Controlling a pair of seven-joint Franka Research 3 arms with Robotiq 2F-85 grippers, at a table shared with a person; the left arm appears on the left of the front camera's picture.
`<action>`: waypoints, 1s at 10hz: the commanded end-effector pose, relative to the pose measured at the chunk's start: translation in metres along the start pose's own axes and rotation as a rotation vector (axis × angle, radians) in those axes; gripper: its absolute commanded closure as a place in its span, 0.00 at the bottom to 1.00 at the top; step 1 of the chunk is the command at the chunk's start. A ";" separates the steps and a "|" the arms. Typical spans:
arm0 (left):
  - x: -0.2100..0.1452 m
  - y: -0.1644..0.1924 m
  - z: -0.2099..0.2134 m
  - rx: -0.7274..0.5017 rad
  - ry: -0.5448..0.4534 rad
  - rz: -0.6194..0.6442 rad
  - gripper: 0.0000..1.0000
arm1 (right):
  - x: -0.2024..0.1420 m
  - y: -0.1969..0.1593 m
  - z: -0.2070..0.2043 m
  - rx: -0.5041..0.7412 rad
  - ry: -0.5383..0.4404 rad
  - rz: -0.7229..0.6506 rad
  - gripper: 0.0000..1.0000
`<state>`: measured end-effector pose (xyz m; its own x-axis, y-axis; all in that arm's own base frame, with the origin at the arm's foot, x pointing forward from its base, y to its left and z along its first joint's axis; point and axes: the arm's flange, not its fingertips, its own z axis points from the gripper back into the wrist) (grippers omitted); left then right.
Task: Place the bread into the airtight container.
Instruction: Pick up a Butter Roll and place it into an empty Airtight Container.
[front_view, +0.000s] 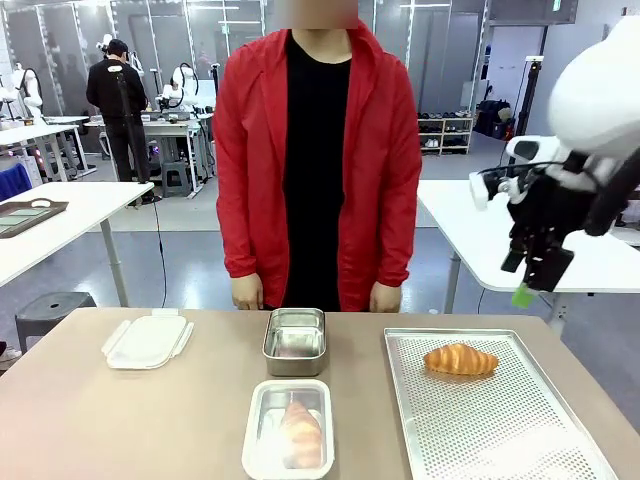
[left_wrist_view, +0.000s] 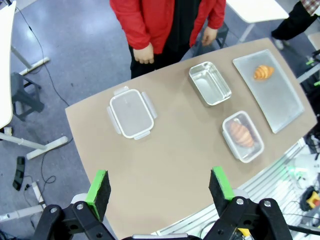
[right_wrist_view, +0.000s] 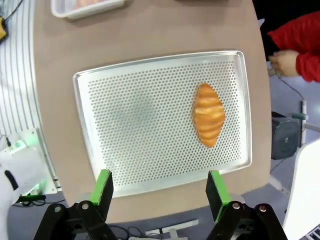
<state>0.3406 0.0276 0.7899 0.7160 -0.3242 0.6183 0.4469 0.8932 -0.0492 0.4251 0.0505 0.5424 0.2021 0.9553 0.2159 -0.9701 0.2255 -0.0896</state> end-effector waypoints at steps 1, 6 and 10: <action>-0.001 -0.001 0.001 -0.005 -0.002 -0.003 0.00 | 0.005 -0.029 -0.022 -0.007 0.009 0.008 0.07; -0.001 -0.001 0.001 -0.005 -0.002 -0.003 0.00 | -0.008 -0.074 -0.109 0.050 0.023 0.071 0.07; -0.001 -0.001 0.001 -0.005 -0.002 -0.003 0.00 | -0.012 -0.098 -0.158 0.031 0.069 0.104 0.05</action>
<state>0.3406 0.0276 0.7898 0.7161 -0.3242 0.6182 0.4470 0.8932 -0.0493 0.5276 0.0460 0.3985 0.1267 0.9824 0.1373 -0.9893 0.1352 -0.0544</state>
